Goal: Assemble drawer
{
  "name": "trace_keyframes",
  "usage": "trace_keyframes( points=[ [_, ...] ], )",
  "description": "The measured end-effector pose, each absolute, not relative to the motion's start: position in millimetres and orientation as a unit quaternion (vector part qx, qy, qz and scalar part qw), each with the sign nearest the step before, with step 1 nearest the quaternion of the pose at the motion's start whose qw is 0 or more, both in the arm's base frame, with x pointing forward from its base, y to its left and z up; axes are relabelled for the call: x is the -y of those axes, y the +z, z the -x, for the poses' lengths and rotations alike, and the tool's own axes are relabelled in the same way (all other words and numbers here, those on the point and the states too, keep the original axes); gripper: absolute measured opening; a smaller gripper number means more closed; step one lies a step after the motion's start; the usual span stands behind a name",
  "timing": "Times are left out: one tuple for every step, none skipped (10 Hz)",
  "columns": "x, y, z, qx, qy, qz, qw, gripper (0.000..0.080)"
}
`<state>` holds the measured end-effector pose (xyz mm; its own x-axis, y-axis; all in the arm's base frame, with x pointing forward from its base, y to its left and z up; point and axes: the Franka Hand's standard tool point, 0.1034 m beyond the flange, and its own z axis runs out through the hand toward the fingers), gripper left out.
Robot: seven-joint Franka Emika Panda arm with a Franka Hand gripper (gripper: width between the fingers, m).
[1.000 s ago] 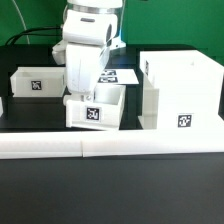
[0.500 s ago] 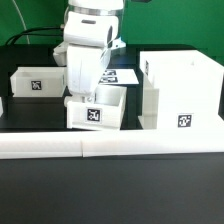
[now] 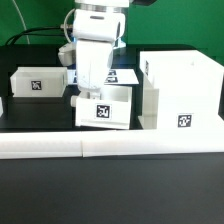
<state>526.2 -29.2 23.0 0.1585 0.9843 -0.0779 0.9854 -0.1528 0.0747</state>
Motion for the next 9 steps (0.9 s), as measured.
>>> trace_keyframes(
  points=[
    [29.8,23.0,-526.2,-0.648,-0.005,-0.760,0.054,0.0042],
    [29.7,23.0,-526.3,-0.649,-0.006,-0.759,0.054,0.0042],
    [27.7,22.9,-527.4,-0.655,-0.012,-0.753,0.052,0.0042],
    [24.7,22.1,-530.3,-0.662,-0.025,-0.747,0.045,0.0042],
    [23.2,20.4,-534.4,-0.664,-0.034,-0.746,0.040,0.0042],
    [23.0,20.1,-536.0,-0.664,-0.036,-0.746,0.039,0.0042],
    [24.6,19.4,-534.1,-0.663,-0.041,-0.747,0.036,0.0042],
    [26.4,19.3,-531.9,-0.661,-0.050,-0.748,0.030,0.0042],
    [26.5,18.5,-531.6,-0.662,-0.050,-0.748,0.030,0.0042]
  ],
)
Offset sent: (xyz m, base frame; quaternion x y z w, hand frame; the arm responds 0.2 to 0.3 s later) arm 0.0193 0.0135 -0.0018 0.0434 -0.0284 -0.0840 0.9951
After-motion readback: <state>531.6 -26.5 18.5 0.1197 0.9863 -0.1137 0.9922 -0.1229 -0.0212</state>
